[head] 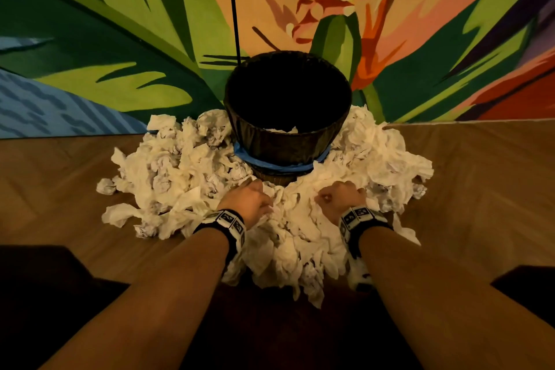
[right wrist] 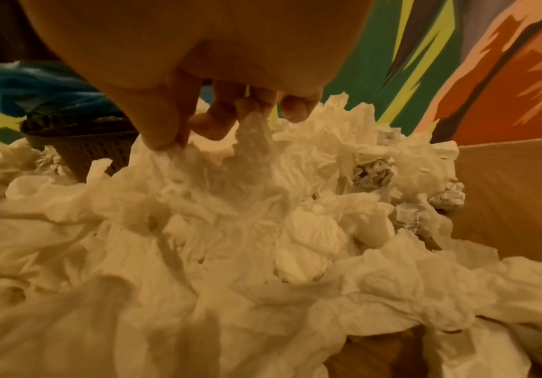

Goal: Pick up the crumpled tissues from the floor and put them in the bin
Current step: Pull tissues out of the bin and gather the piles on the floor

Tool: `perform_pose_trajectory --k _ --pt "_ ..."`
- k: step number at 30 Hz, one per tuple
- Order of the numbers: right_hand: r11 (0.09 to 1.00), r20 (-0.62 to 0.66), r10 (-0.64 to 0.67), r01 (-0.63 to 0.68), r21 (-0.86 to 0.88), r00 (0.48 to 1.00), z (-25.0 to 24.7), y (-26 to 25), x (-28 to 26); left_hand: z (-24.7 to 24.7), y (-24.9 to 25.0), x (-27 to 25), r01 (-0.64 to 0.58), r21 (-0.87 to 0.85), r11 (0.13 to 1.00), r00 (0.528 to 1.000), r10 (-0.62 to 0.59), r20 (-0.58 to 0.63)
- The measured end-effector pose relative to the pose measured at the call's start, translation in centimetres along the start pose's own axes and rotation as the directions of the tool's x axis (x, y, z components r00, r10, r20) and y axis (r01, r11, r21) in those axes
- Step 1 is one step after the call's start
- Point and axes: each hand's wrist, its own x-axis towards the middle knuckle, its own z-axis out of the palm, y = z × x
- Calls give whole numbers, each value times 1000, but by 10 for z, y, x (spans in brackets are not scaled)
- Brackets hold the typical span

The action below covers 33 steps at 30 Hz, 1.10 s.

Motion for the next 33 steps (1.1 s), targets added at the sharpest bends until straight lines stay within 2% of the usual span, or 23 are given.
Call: perform_pose_trajectory --k 3,5,8,11,12,13,14,16,18,20,23,25,28,30,33 --pt "992 -78 40 -30 124 996 -4 -1 -5 0 2 -1 -27 -179 984 991 4 -130" --pt "955 -177 94 -38 295 980 -7 -2 -6 -6 2 -1 -17 -380 925 966 -83 -244" --pt "793 -187 232 -74 605 954 -13 -1 -1 -16 -2 1 59 -597 800 894 -308 -325" --pt "638 -122 301 -105 763 946 -15 -1 3 -29 -6 3 44 -802 596 799 -504 -330" --pt "560 -101 306 -93 823 947 -15 -2 4 -34 -7 4 29 -848 530 769 -554 -320" --pt "482 -75 306 -86 872 949 -14 -3 4 -37 -8 4 27 -874 485 743 -595 -307" --pt "461 -71 307 -83 884 949 -13 -2 4 -39 -9 4 17 -891 454 720 -624 -304" --pt "581 -111 324 -105 807 939 -15 -1 4 -45 -11 4 -4 -914 405 684 -666 -299" --pt "701 -124 336 -160 694 933 -16 2 1 -47 -15 6 19 -915 403 648 -702 -296" --pt "761 -112 292 -160 628 950 -12 0 -4 -48 -17 6 67 -905 420 633 -719 -286" --pt "876 -74 113 -64 478 991 -2 -2 -10 -44 -17 3 139 -912 386 669 -716 -201" --pt "929 -12 50 -42 368 999 2 -2 -10 -38 -17 0 226 -852 473 705 -682 -192" --pt "964 72 51 -68 258 996 5 0 -6 -26 -15 2 273 -738 617 755 -613 -234" --pt "971 97 35 -57 233 995 7 1 -4 -21 -11 2 260 -723 640 814 -548 -192" --pt "968 90 20 -41 249 996 7 1 0 -14 -6 2 232 -574 785 935 -343 -91"
